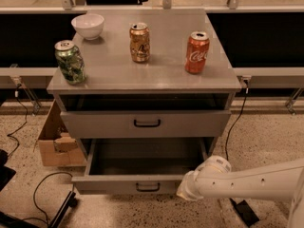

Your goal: Close middle drawer

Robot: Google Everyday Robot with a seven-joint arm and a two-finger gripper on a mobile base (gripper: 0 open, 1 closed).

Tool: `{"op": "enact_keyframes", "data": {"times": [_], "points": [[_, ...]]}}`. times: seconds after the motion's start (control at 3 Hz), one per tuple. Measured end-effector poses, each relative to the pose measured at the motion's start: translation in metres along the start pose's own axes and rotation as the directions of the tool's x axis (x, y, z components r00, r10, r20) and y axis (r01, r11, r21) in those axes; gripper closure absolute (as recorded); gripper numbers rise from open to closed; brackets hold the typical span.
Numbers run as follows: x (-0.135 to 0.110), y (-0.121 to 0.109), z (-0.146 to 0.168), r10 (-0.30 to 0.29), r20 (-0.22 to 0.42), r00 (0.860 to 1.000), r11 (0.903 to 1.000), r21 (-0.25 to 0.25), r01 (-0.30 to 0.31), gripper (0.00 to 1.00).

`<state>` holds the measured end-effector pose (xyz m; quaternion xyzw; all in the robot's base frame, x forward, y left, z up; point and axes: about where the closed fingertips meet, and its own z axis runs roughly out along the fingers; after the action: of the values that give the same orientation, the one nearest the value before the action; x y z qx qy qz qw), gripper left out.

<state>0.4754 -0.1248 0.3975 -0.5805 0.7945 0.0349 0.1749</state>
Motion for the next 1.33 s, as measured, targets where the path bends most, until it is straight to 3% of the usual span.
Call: {"op": "enact_keyframes", "data": {"times": [0.33, 1.0, 1.33], "points": [[-0.017, -0.030, 0.003, -0.024, -0.005, 1.000, 0.9994, 0.026, 0.024, 1.00], [-0.031, -0.063, 0.014, -0.032, -0.019, 0.999, 0.9988, 0.038, 0.033, 1.00], [-0.031, -0.063, 0.015, -0.032, -0.019, 0.999, 0.9988, 0.037, 0.033, 0.84]]}}
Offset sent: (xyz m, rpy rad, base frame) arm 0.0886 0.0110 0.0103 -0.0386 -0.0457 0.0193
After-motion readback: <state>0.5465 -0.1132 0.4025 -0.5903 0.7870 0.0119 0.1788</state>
